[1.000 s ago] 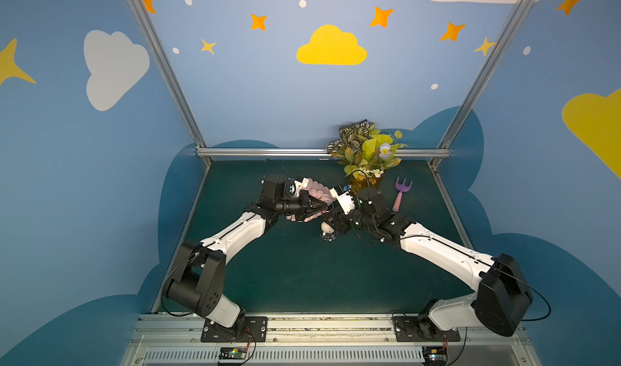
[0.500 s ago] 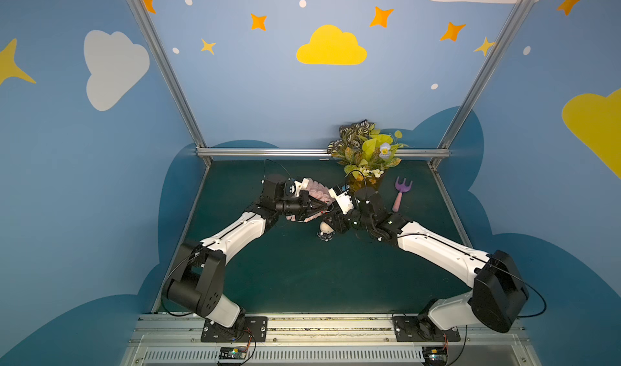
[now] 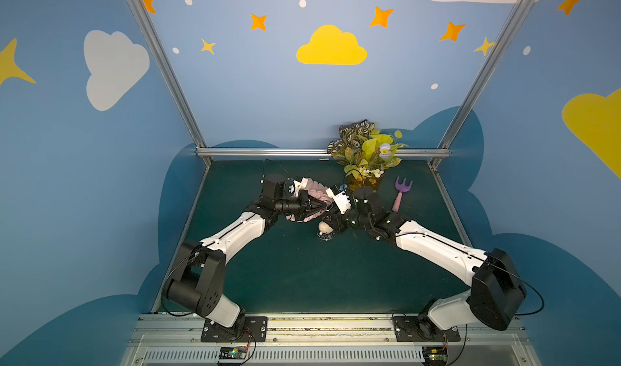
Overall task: Remove the decoration from the bag
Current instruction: Adjust the decoration item in the bag.
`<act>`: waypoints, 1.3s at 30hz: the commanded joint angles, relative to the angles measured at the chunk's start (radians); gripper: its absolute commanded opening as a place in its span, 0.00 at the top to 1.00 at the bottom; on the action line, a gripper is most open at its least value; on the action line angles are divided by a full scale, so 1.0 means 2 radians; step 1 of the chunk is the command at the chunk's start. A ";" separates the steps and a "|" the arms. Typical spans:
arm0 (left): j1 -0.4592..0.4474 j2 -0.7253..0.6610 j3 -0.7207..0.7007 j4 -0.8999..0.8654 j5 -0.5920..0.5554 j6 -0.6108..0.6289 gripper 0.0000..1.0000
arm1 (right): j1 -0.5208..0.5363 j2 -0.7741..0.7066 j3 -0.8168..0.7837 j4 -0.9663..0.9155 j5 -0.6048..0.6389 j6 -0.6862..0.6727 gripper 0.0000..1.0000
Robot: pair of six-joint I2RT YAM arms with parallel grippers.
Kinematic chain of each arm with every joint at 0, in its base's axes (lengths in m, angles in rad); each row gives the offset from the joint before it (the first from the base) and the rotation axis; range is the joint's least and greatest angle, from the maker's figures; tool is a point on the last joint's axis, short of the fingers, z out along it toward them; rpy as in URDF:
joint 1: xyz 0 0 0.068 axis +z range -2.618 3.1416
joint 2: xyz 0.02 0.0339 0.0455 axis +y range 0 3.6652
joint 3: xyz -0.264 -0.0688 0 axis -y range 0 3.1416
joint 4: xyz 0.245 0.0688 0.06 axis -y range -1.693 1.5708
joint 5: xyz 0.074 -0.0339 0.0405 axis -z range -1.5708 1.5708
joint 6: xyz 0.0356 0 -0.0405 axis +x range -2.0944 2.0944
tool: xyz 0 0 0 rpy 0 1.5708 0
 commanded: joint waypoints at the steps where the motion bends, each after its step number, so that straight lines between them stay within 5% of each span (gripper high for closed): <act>1: -0.003 0.003 0.018 0.017 0.017 0.003 0.98 | 0.001 -0.009 -0.012 0.024 0.009 0.015 0.79; 19: -0.002 0.000 0.008 0.040 -0.002 0.004 0.98 | 0.001 -0.028 -0.057 0.063 0.071 0.103 0.97; 28: 0.001 -0.001 -0.017 0.079 -0.037 0.013 0.82 | -0.002 -0.022 -0.086 0.088 0.077 0.203 1.00; 39: 0.002 0.013 -0.032 0.103 -0.041 0.015 0.98 | -0.014 -0.024 -0.113 0.120 0.054 0.231 1.00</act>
